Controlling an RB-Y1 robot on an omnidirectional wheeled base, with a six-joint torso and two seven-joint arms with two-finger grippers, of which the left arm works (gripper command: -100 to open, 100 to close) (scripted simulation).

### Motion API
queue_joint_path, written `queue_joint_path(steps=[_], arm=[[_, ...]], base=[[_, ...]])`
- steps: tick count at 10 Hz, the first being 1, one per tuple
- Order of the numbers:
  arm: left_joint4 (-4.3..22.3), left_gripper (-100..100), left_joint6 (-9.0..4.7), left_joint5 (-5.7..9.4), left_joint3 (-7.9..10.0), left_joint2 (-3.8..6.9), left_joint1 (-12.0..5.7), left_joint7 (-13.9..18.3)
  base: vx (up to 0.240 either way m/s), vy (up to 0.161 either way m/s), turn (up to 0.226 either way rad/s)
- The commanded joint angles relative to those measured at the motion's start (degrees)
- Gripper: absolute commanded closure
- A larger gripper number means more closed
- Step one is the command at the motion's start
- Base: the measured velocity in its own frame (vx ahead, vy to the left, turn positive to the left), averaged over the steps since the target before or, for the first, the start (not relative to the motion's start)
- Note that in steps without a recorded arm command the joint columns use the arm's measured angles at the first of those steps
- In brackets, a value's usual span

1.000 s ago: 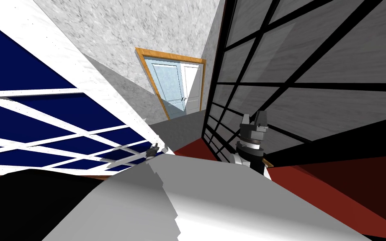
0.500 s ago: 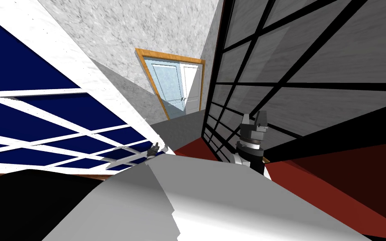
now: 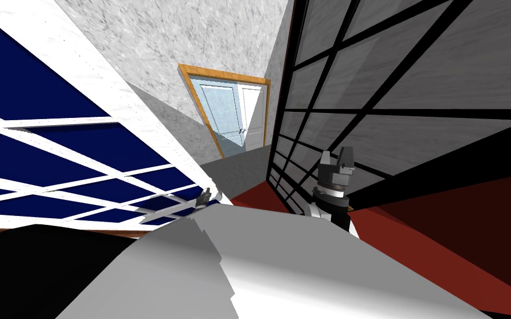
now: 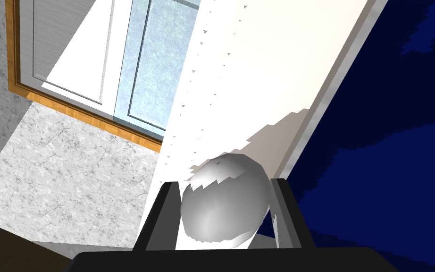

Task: Pull the door open

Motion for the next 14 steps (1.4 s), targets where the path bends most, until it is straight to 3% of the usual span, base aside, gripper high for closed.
queue_joint_path(steps=[1, 14], arm=[[0.11, 100, 0.01, 0.41, -0.12, 0.09, -0.06, 2.01], [0.67, 100, 0.65, 5.12, -3.56, 0.53, -1.65, 20.04]], base=[[-0.04, 0.008, -0.021], [-0.036, 0.009, -0.019]])
